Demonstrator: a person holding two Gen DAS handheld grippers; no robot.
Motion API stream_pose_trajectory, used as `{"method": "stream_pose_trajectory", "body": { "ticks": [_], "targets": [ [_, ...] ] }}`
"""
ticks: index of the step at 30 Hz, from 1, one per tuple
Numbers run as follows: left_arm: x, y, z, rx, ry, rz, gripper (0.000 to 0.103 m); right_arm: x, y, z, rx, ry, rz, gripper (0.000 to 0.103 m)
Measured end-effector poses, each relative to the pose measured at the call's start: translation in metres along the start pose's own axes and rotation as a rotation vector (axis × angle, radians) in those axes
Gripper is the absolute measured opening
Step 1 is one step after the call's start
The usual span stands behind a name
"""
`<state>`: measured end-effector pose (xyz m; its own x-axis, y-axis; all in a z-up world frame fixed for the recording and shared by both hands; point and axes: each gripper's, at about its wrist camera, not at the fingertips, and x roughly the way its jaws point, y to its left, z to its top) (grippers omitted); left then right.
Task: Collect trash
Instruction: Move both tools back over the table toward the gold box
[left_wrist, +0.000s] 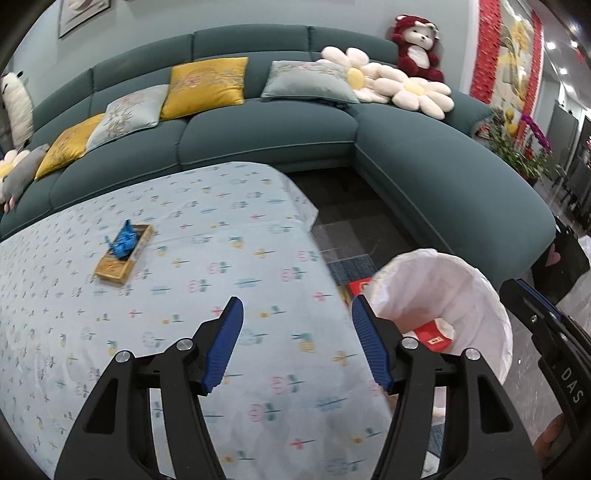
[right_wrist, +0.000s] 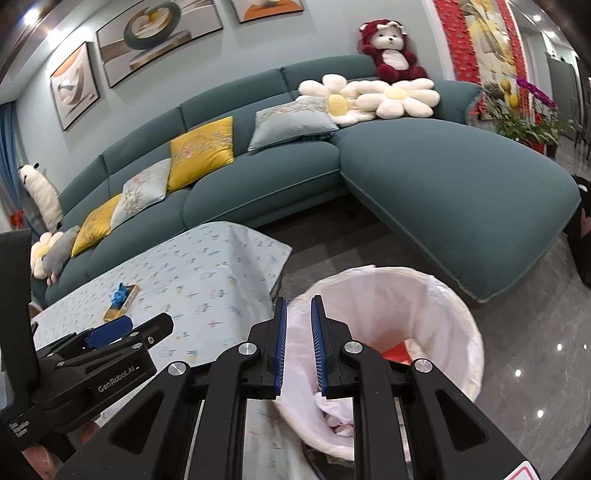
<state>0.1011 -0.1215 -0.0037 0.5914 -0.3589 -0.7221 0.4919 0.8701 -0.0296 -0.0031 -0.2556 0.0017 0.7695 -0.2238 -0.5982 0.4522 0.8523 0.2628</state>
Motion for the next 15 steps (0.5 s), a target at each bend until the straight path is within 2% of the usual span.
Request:
{"method": "stream_pose_trajectory", "body": {
  "ticks": [3, 5, 6, 9, 15],
  "targets": [
    [-0.001, 0.017, 0.000, -0.025, 0.002, 0.006, 0.060, 0.001, 0.017, 0.000, -0.027, 0.004, 0.010, 0.016],
    [-0.004, 0.030, -0.002, -0.046, -0.002, 0.017, 0.068, 0.001, 0.028, 0.001, -0.042, 0.002, 0.014, 0.025],
    [-0.005, 0.037, -0.002, -0.058, -0.006, 0.022, 0.069, 0.001, 0.035, 0.001, -0.051, -0.001, 0.018, 0.029],
    [-0.006, 0.053, -0.003, -0.081, -0.006, 0.038, 0.069, 0.004, 0.054, 0.000, -0.077, 0.006, 0.032, 0.030],
    [-0.009, 0.099, -0.007, -0.134, -0.011, 0.100, 0.081, 0.017, 0.096, -0.005, -0.133, 0.033, 0.074, 0.034]
  ]
}}
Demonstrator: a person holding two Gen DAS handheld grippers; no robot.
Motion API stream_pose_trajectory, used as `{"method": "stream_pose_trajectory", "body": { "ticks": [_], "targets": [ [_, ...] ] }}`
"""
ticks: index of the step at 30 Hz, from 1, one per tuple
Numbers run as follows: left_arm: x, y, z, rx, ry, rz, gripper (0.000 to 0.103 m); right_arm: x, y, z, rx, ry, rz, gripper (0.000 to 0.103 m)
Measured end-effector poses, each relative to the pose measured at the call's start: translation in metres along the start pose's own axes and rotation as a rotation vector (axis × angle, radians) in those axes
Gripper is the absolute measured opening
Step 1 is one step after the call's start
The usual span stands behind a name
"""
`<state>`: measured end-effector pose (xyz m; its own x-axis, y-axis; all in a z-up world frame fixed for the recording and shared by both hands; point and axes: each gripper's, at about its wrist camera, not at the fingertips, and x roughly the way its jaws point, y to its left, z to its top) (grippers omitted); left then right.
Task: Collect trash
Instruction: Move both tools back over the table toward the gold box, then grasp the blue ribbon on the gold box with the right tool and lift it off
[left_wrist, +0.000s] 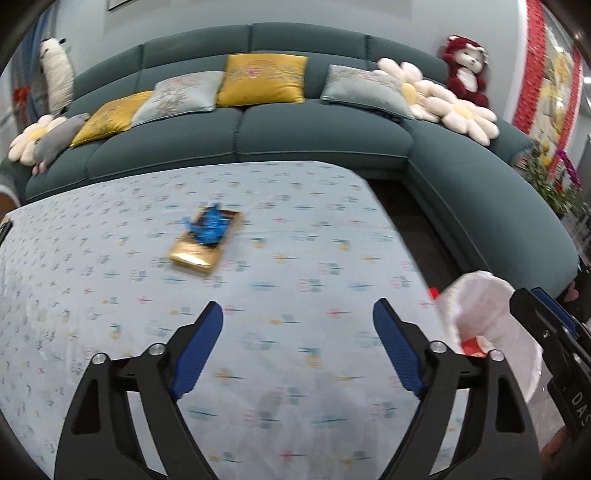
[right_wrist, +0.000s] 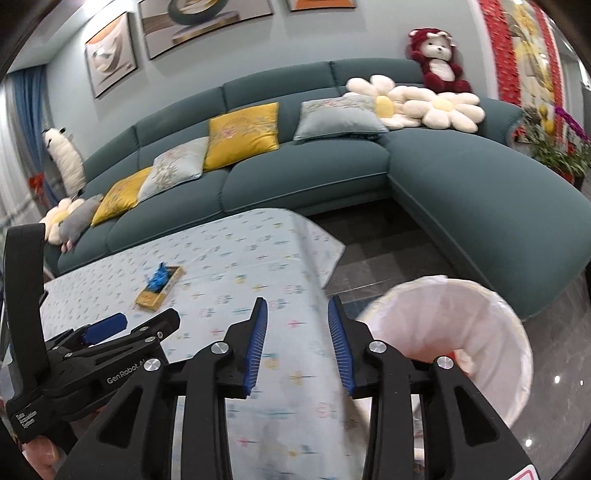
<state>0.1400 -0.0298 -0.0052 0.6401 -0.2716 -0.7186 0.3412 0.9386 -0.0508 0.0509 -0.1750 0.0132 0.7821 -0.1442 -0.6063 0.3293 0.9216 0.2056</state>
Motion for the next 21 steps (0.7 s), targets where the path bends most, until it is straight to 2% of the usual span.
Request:
{"method": "stream_pose_trajectory", "body": {
  "ticks": [12, 21],
  "targets": [
    [0.014, 0.100, 0.003, -0.096, 0.015, 0.108, 0.083, 0.058, 0.093, 0.005, -0.094, 0.072, 0.120, 0.035],
    [0.035, 0.159, 0.010, -0.170, 0.021, 0.118, 0.083, 0.112, 0.157, 0.010, -0.158, 0.119, 0.174, 0.035]
  ]
}}
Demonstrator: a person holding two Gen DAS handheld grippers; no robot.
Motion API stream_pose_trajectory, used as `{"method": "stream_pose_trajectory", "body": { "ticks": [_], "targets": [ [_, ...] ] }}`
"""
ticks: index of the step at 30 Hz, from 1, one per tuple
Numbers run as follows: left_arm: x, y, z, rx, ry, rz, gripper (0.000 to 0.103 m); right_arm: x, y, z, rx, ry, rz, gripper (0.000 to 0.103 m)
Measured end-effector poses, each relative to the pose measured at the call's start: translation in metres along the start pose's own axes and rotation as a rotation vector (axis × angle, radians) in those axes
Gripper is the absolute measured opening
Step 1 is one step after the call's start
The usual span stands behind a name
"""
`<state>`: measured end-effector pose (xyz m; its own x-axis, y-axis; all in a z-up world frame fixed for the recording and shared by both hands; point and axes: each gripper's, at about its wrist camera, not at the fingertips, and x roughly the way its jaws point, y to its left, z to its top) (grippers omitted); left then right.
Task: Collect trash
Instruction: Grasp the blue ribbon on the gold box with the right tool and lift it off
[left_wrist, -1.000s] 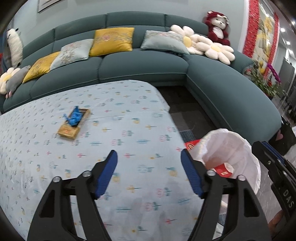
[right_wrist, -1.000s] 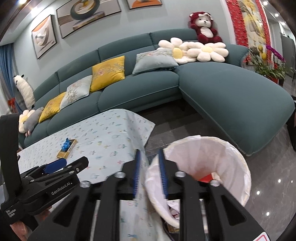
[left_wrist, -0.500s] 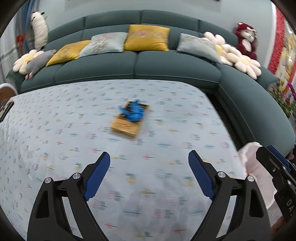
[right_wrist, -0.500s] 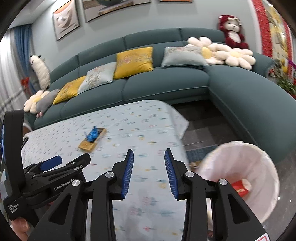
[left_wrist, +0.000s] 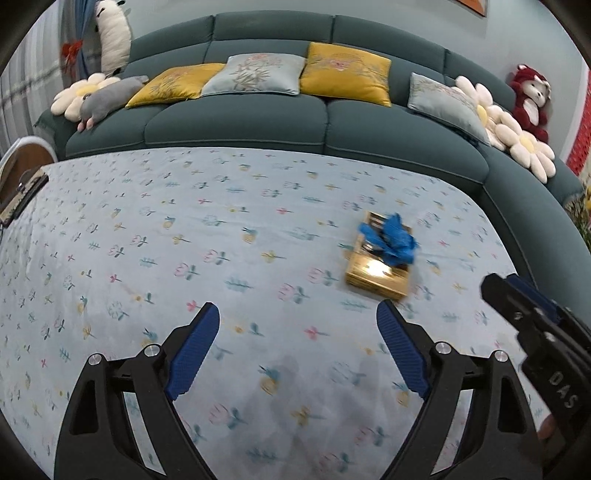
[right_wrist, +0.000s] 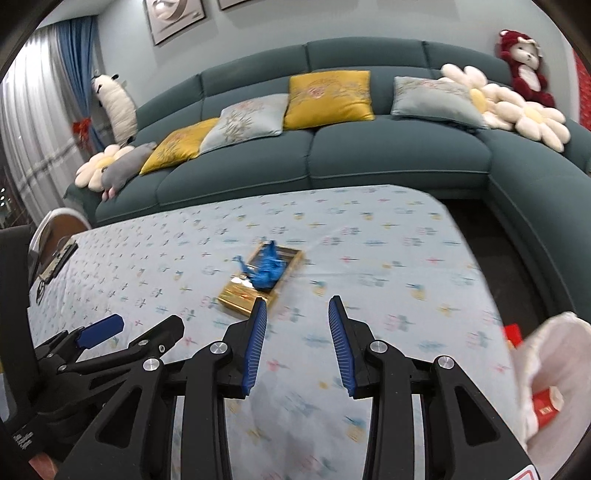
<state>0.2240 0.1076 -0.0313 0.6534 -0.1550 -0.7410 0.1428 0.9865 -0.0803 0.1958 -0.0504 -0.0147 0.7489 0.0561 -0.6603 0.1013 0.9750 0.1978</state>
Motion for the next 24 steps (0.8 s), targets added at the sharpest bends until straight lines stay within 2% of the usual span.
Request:
{"method": "stream_pose_trajectory", "body": {
  "ticks": [7, 17, 20, 22, 24],
  "targets": [
    [0.017, 0.019, 0.010, -0.028, 0.002, -0.007, 0.083, 0.048, 0.021, 0.014, -0.015, 0.040, 0.013, 0.035],
    [0.039, 0.033, 0.019, -0.050, 0.010, -0.009, 0.083, 0.082, 0.029, 0.023, -0.028, 0.065, -0.001, 0.035],
    [0.041, 0.029, 0.019, -0.038, 0.010, -0.009, 0.083, 0.087, 0.029, 0.022, -0.027, 0.075, -0.007, 0.030],
    [0.042, 0.025, 0.020, -0.031, 0.009, -0.011, 0.083, 0.090, 0.027, 0.020, -0.028, 0.085, -0.013, 0.021],
    [0.043, 0.022, 0.020, -0.022, 0.009, -0.009, 0.083, 0.090, 0.022, 0.020, -0.013, 0.089, -0.005, 0.020]
  ]
}}
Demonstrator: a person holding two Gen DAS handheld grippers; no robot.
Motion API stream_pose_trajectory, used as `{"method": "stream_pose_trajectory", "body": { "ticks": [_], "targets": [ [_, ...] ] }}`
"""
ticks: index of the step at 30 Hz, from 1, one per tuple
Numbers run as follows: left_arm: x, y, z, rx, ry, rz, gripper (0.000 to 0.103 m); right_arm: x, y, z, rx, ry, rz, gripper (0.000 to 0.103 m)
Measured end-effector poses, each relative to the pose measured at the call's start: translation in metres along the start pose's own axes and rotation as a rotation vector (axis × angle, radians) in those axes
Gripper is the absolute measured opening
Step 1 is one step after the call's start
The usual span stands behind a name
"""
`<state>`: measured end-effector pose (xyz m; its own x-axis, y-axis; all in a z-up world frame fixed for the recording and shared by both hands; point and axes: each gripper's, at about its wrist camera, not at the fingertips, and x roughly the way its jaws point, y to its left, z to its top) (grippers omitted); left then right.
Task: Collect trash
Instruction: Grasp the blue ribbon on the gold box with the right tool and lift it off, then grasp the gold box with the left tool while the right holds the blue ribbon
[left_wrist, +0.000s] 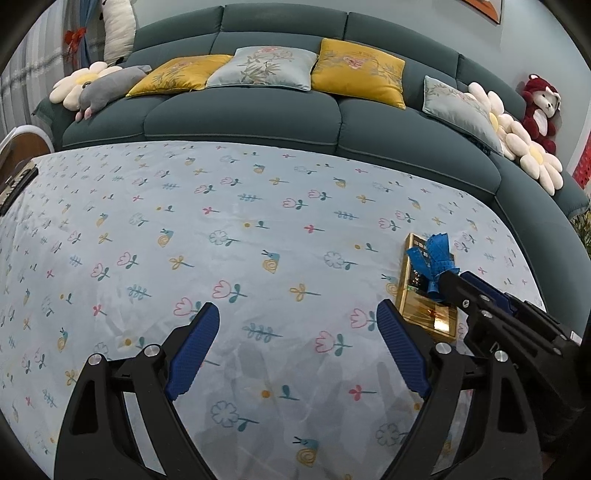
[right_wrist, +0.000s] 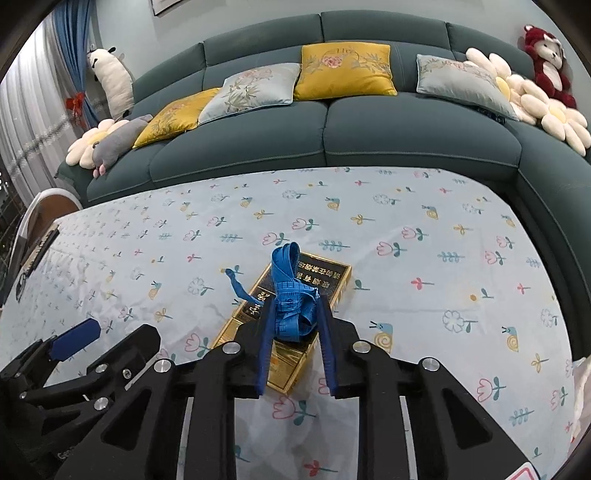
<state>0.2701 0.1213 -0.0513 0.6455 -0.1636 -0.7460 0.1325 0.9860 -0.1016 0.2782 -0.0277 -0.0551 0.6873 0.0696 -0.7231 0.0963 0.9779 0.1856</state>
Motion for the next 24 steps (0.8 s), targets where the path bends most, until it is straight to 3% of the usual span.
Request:
{"method": "stream_pose_trajectory", "body": {
  "ticks": [8, 9, 10, 13, 24],
  "targets": [
    [0.001, -0.024, 0.000, 0.039, 0.000, -0.012, 0.083, -0.023, -0.015, 0.000, 0.018, -0.045, -0.001, 0.013],
    [0.002, -0.028, 0.000, 0.044, 0.002, -0.015, 0.083, -0.030, -0.021, -0.001, 0.020, -0.058, -0.009, 0.003],
    [0.003, -0.035, 0.000, 0.053, 0.004, -0.020, 0.083, -0.034, -0.024, -0.001, 0.021, -0.063, -0.014, 0.001],
    [0.010, -0.051, 0.000, 0.072, 0.010, -0.024, 0.087, -0.046, -0.038, -0.002, 0.036, -0.076, -0.021, 0.001],
    [0.037, -0.093, 0.002, 0.169, 0.051, -0.029, 0.083, -0.050, -0.061, -0.006, 0.045, -0.079, -0.025, 0.008]
  ]
}}
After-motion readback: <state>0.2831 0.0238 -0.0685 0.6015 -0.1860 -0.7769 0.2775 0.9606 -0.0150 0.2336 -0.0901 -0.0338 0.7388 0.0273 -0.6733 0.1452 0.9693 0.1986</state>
